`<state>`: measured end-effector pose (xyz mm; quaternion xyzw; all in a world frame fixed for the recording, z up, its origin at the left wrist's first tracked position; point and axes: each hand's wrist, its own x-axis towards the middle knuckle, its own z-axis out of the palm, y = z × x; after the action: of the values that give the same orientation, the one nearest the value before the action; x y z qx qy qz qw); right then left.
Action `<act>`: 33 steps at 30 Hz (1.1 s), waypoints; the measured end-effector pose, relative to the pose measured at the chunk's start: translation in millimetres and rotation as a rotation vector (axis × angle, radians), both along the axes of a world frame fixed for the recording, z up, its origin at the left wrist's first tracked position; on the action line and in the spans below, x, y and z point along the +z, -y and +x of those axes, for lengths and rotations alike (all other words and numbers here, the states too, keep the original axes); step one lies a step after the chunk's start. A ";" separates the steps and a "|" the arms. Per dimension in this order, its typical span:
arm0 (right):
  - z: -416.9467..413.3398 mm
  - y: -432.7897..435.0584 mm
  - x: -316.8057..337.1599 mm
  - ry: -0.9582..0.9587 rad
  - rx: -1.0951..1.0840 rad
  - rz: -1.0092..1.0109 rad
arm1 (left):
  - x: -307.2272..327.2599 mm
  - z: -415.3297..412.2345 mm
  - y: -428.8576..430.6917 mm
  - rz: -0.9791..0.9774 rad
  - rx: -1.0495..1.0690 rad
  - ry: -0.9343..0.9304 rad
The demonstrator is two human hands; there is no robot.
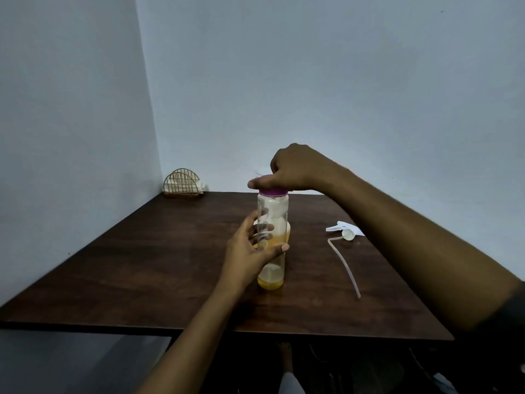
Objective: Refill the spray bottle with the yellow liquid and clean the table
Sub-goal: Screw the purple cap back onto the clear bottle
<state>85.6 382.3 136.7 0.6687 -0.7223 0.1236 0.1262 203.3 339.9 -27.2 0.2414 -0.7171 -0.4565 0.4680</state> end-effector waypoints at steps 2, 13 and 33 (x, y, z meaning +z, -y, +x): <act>2.2 0.8 -5.0 -0.020 -0.076 -0.076 | 0.5 0.5 -1.1 0.001 -0.001 -0.004; -29.1 -15.1 12.7 0.336 0.293 0.232 | 1.7 1.5 -1.4 0.011 -0.025 -0.003; -14.5 -24.0 -37.1 0.701 0.320 -0.137 | -5.6 3.0 -7.9 0.004 0.015 -0.070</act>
<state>71.0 406.3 99.6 0.6801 -0.5983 0.4105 -0.1047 206.3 347.8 -32.8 0.2315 -0.6975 -0.4626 0.4959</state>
